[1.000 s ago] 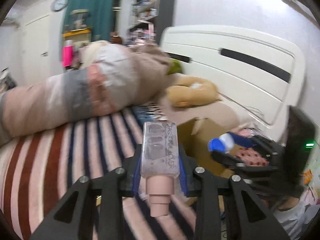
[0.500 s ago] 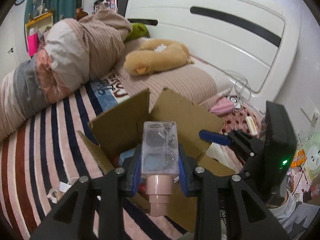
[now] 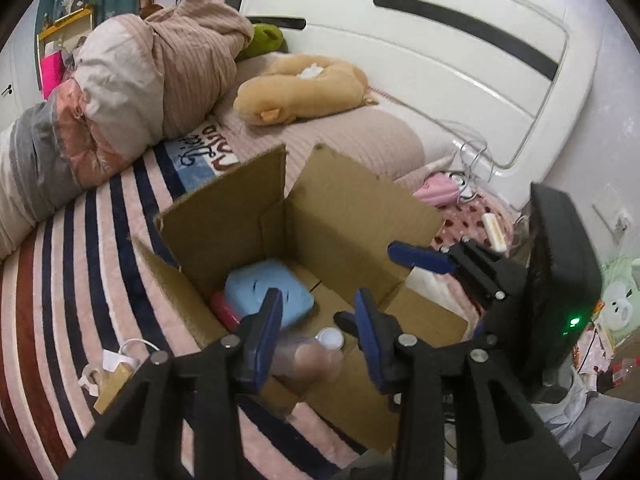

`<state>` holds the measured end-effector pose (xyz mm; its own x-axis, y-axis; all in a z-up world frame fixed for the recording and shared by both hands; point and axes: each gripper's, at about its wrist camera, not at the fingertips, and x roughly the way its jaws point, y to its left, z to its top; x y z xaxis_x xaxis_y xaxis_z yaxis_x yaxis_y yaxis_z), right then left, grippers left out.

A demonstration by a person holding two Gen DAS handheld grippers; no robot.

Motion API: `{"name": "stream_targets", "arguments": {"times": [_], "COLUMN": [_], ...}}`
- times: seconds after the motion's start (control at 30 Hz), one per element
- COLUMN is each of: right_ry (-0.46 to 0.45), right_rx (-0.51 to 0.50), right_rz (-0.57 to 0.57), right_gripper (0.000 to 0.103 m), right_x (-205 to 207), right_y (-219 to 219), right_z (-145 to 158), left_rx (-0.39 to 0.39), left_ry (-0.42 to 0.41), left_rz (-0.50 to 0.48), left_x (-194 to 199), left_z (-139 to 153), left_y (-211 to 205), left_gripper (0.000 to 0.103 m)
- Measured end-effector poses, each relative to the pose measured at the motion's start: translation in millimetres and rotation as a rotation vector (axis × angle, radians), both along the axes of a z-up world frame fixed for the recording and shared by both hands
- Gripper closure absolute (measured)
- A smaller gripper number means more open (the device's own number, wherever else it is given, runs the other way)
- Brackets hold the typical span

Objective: Organize rigid objects
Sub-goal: 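Drop the lens case and pump bottle into the box, opening both grippers, then grasp the white spray bottle with the right gripper while the left grasps the gold bar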

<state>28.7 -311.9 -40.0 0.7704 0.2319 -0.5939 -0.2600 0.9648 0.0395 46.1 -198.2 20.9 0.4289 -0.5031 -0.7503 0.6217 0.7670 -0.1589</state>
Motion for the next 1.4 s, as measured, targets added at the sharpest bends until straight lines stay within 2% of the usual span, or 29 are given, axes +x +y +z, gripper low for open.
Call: {"name": "stream_targets", "arguments": {"times": [0.1,0.27,0.4,0.5,0.63,0.77,0.93,1.03,1.27,1.33,1.37,1.4], "right_ry": [-0.007,-0.043,-0.083,-0.096,-0.078,0.033,0.121,0.179,0.244,0.251,0.253,0.254], "right_rx": [-0.007,0.015,0.051,0.067,0.057,0.059,-0.065,-0.066,-0.068,-0.071,-0.068,-0.064], "right_rz": [-0.007,0.014,0.108,0.206,0.328,0.421,0.353,0.299,0.231,0.236,0.238,0.239], "right_gripper": [0.028,0.028,0.027,0.027,0.027,0.027,0.027,0.027,0.027,0.034,0.043,0.043], "right_x": [-2,-10,-15,-15,-12,4,30,52,92,96,96,95], "right_y": [4,16,44,80,136,190,228,228,229,231,232,231], "right_z": [4,20,39,48,46,15,-46,-78,-115,-119,-120,-119], "left_rx": [-0.031,-0.087,-0.076,-0.061,-0.029,-0.039,-0.081,-0.083,-0.096,-0.099,-0.105,-0.112], "left_ry": [-0.019,-0.096,-0.191,-0.225,-0.230,-0.164,-0.080,-0.051,0.023,0.049,0.062,0.074], "left_rz": [0.020,0.100,0.242,0.348,0.470,0.555,0.589,0.585,0.528,0.517,0.512,0.505], "left_x": [-4,-15,-26,-31,-36,-33,-27,-18,15,29,35,41], "left_z": [9,32,46,44,22,-16,-62,-81,-125,-138,-143,-149], "left_y": [13,58,114,155,209,253,284,290,282,276,273,270], "left_gripper": [0.067,0.053,0.043,0.037,0.036,0.036,0.036,0.036,0.036,0.036,0.036,0.036]}}
